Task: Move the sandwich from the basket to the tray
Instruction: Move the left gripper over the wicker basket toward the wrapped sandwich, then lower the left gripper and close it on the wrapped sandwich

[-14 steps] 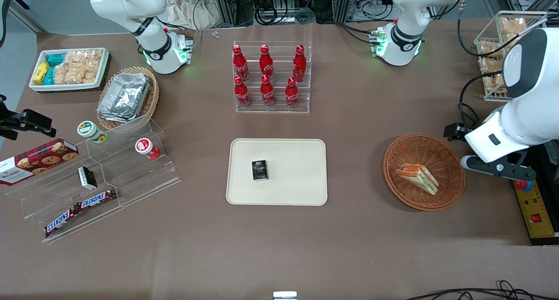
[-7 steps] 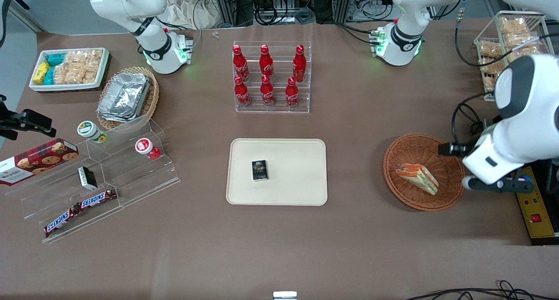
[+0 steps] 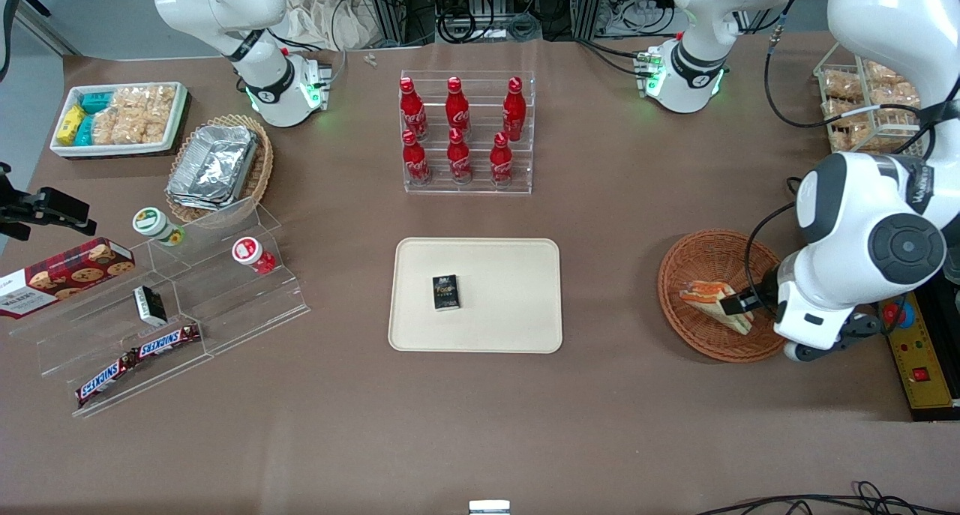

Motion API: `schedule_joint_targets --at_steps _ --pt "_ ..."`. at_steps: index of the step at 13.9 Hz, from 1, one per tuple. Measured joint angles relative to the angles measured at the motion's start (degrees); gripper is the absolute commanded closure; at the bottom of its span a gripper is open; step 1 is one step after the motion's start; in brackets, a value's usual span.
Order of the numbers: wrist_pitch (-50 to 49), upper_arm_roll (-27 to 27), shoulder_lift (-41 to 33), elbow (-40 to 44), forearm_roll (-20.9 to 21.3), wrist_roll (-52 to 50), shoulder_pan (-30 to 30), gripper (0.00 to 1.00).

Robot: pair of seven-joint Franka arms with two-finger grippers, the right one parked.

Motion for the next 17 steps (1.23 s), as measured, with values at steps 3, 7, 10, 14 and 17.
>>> schedule_joint_targets --at_steps 3,7,10,14,17 --pt "6.1 0.2 1.6 -3.2 0.2 -20.0 0.1 0.0" --pt "13.5 0.7 4.9 -6.5 0.3 -36.6 0.1 0.0" --pt "13.6 1.8 6.0 -6.7 0.3 -39.8 0.3 0.0" --pt "13.6 2.8 6.2 -8.9 0.3 -40.5 0.3 0.0" --pt "13.6 3.0 6.2 -10.0 0.3 -40.6 0.3 0.0"
